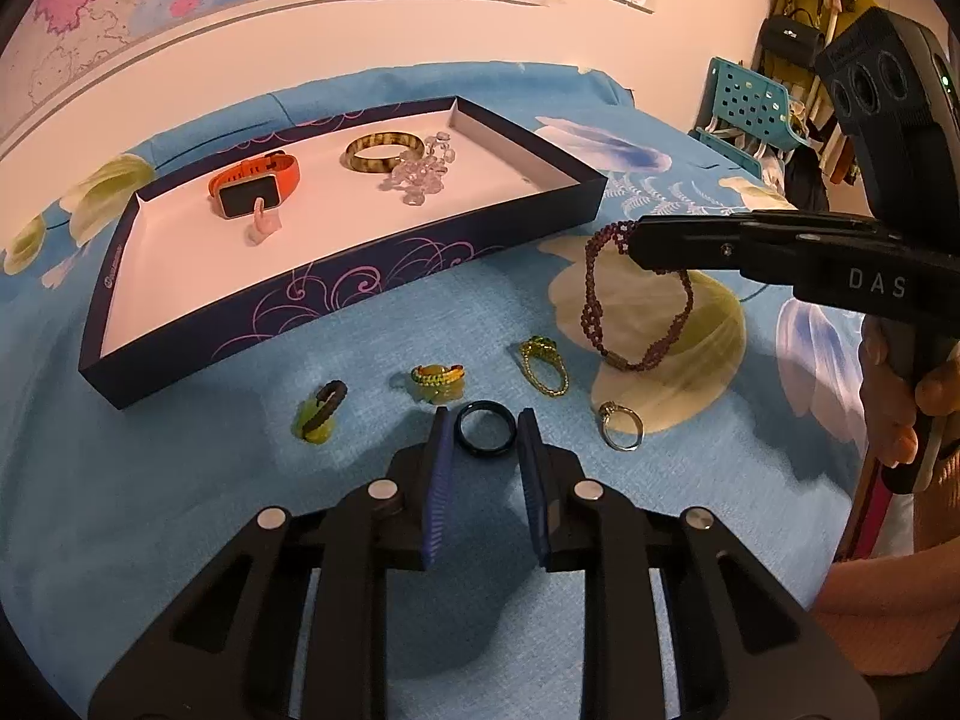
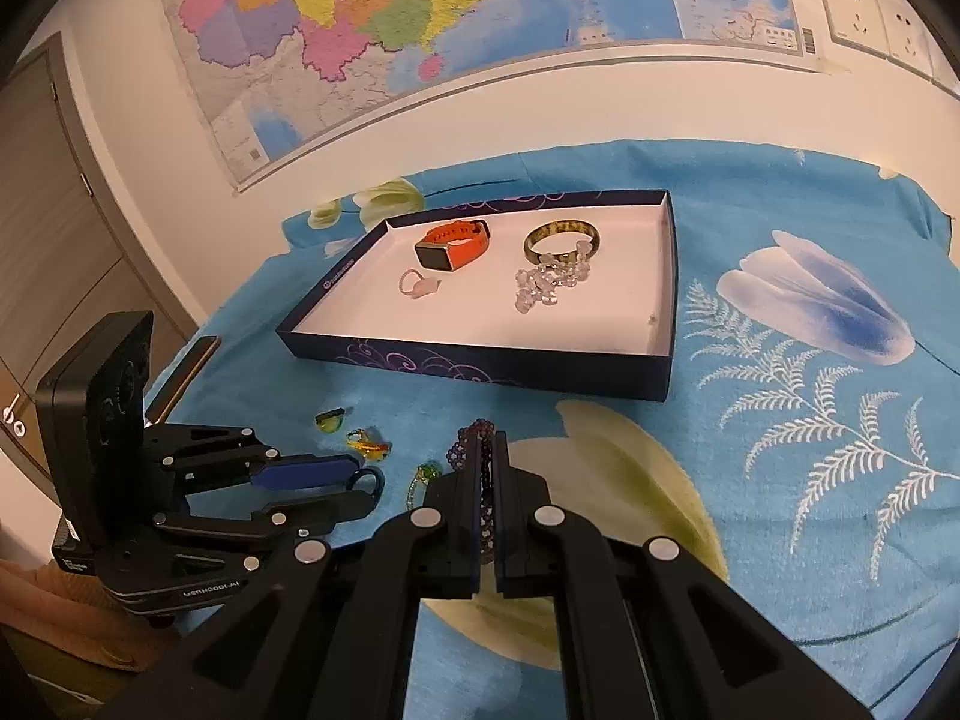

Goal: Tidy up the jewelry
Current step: 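Carry the black ring in the left tool while the right tool carries the beaded bracelet over the tray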

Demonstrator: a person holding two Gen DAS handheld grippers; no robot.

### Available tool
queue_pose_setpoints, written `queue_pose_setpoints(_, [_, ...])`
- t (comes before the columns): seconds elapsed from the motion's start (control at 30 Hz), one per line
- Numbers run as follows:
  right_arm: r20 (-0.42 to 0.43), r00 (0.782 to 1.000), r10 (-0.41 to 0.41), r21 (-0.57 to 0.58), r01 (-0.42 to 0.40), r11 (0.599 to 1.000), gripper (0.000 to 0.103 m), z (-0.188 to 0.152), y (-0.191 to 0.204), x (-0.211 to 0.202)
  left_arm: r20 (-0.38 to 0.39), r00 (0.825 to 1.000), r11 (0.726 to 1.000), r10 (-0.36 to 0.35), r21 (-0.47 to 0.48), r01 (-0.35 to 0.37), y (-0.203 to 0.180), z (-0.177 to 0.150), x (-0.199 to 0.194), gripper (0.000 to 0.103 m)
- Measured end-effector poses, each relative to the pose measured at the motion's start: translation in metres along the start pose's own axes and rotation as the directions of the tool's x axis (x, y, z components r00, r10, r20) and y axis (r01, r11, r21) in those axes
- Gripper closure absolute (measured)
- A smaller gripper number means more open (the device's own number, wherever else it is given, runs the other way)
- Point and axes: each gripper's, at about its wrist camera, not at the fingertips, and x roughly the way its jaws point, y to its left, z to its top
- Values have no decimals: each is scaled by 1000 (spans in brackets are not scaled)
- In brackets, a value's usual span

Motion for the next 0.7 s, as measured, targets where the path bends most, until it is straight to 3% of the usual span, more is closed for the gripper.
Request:
queue_pose_setpoints(0.27, [27,1000,7,-13,-7,1000,101,5,7,-8,45,999,999,-28,-36,30,7,0,-18,81])
queue_pose_setpoints(0.7, [72,997,27,-44,-24,999,101,22,18,-14,156,988,998,7,-58,2,24,19,-58,81])
